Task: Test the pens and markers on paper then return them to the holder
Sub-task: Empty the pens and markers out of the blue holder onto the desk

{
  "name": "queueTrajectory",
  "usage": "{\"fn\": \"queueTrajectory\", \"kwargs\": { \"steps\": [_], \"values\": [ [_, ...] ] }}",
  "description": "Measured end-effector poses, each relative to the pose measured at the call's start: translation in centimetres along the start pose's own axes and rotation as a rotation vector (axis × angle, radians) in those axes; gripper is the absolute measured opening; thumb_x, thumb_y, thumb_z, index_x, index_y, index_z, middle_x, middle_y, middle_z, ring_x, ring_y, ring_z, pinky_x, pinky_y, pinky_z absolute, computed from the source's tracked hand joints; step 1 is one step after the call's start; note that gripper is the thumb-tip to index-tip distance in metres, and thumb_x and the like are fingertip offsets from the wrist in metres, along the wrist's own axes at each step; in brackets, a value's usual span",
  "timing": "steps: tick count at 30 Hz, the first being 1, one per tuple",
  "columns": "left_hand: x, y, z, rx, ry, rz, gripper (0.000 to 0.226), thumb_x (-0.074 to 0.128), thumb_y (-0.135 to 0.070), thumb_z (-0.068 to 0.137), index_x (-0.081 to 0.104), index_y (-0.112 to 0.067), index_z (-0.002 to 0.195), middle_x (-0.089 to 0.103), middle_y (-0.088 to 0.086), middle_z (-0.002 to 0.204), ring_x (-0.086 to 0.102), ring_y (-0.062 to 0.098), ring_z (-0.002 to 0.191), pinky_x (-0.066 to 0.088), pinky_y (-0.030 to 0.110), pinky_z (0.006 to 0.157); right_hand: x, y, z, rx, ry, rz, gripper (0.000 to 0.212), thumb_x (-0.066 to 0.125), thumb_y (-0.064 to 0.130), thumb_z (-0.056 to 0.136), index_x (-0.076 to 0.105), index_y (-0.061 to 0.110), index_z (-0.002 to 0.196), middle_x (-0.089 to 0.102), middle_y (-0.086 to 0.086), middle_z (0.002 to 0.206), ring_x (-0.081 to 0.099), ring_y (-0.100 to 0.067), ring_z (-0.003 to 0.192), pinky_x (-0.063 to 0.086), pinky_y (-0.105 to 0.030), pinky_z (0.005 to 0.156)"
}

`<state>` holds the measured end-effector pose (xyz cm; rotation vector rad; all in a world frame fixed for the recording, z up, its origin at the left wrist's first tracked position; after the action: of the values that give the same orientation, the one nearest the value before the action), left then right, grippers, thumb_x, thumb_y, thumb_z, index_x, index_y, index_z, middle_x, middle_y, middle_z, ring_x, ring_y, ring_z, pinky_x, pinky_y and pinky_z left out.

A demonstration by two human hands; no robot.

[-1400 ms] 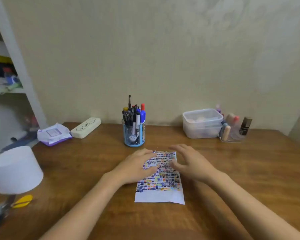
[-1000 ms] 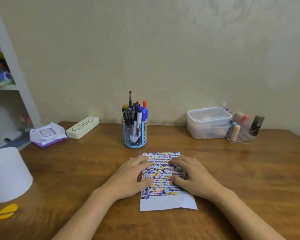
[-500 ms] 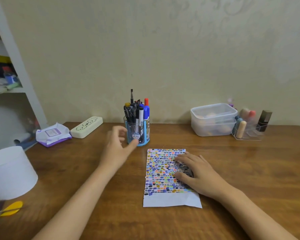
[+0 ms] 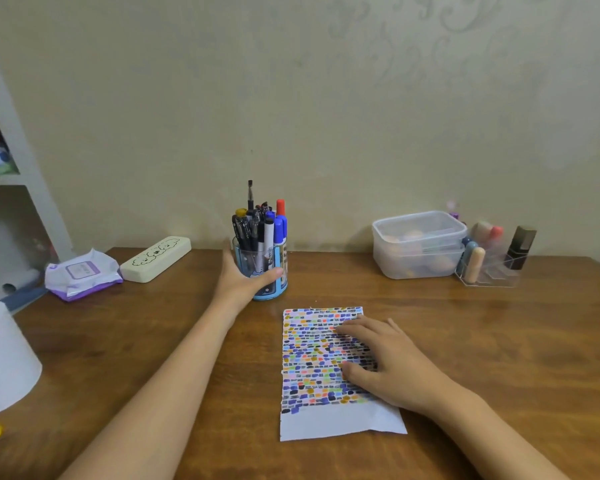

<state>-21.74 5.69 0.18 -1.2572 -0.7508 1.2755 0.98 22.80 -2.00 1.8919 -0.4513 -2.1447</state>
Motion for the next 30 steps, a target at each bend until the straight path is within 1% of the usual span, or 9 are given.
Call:
{"fn": "queueTrajectory", "kwargs": {
  "steps": [2,5,8,13,17,22,26,28,30],
  "values": [
    [0.2,-0.5,0.4,0.024,-0.006,-0.04,0.096,0.092,-0.031,0.064,0.036,-0.028,0.142,0.054,-0.007,0.133,0.055,0.011,0.119,0.052,0.027,0.088,-0.1,-0.1,0.1,0.012,0.01,0.002,0.061,0.055,0.053,0.094,0.034,0.044,0.151,0.032,0.024,0.157,0.024,0.002,0.145,-0.001,-0.038,0.127],
    [0.1,-0.6,0.8,-0.006,-0.031,-0.079,0.084,0.092,-0.029,0.063,0.045,-0.026,0.133,0.059,-0.009,0.122,0.058,0.012,0.113,0.053,0.028,0.083,-0.2,-0.4,0.1,0.028,0.012,-0.001,0.067,0.055,0.052,0.093,0.029,0.043,0.154,0.028,0.022,0.159,0.022,0.002,0.147,-0.004,-0.034,0.126],
    [-0.1,-1.0,0.8,0.01,-0.032,-0.08,0.077,0.092,-0.024,0.063,0.046,-0.026,0.125,0.058,-0.013,0.112,0.059,0.007,0.105,0.053,0.028,0.081,-0.2,-0.7,0.2,0.045,0.006,-0.01,0.069,0.055,0.052,0.092,0.028,0.041,0.154,0.029,0.021,0.159,0.023,0.0,0.147,-0.003,-0.034,0.126],
    [-0.4,-3.8,-0.1,0.108,0.054,0.079,0.092,0.095,-0.028,0.058,0.042,-0.027,0.134,0.058,-0.008,0.126,0.058,0.008,0.109,0.051,0.027,0.083,-0.7,-1.3,0.1,0.066,-0.013,-0.008,0.069,0.056,0.053,0.09,0.031,0.041,0.154,0.032,0.02,0.157,0.026,-0.001,0.146,0.0,-0.037,0.127],
    [-1.3,-6.0,-1.5,0.181,0.096,0.213,0.096,0.096,-0.041,0.051,0.042,-0.035,0.131,0.054,-0.008,0.129,0.057,0.011,0.114,0.053,0.033,0.088,-1.2,-1.4,-0.1,0.065,-0.06,0.012,0.068,0.058,0.05,0.091,0.033,0.037,0.153,0.035,0.017,0.156,0.027,-0.003,0.146,0.002,-0.033,0.126],
    [-2.2,-8.2,-3.7,0.289,0.063,0.453,0.104,0.095,-0.045,0.05,0.039,-0.033,0.136,0.044,-0.01,0.125,0.05,0.008,0.115,0.048,0.034,0.094,-2.0,-0.6,-0.3,0.029,-0.153,0.142,0.054,0.056,0.045,0.099,0.039,0.04,0.149,0.035,0.018,0.157,0.022,0.0,0.149,0.026,-0.029,0.121],
    [-2.4,-9.1,-4.6,0.359,0.044,0.671,0.107,0.092,-0.052,0.051,0.037,-0.032,0.139,0.041,-0.009,0.125,0.051,0.012,0.113,0.05,0.04,0.094,-2.9,-0.6,-0.2,0.059,-0.233,0.405,0.048,0.057,0.039,0.1,0.043,0.041,0.146,0.047,0.022,0.148,0.041,0.008,0.135,0.037,-0.023,0.113],
    [-2.0,-9.0,-4.8,0.383,0.056,0.754,0.108,0.089,-0.056,0.05,0.035,-0.032,0.142,0.04,-0.009,0.125,0.052,0.014,0.112,0.049,0.039,0.094,-2.9,-0.6,0.2,0.104,-0.231,0.533,0.049,0.055,0.034,0.102,0.04,0.038,0.149,0.049,0.02,0.147,0.045,0.005,0.133,0.039,-0.027,0.115],
    [-1.3,-8.9,-5.1,0.401,0.085,0.82,0.11,0.087,-0.058,0.051,0.034,-0.031,0.144,0.039,-0.008,0.128,0.051,0.015,0.113,0.048,0.037,0.095,-2.7,-0.2,0.9,0.132,-0.2,0.601,0.055,0.054,0.033,0.103,0.033,0.035,0.153,0.049,0.014,0.149,0.046,-0.001,0.136,0.04,-0.024,0.112]
  ]
}}
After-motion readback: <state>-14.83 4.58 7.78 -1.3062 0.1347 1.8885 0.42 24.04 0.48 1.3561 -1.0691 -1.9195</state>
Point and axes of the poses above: each hand's wrist, its own z-axis towards the middle knuckle, its own x-axis out of the palm, y = z × x, the point moved 10 cm from there along z, towards the middle knuckle
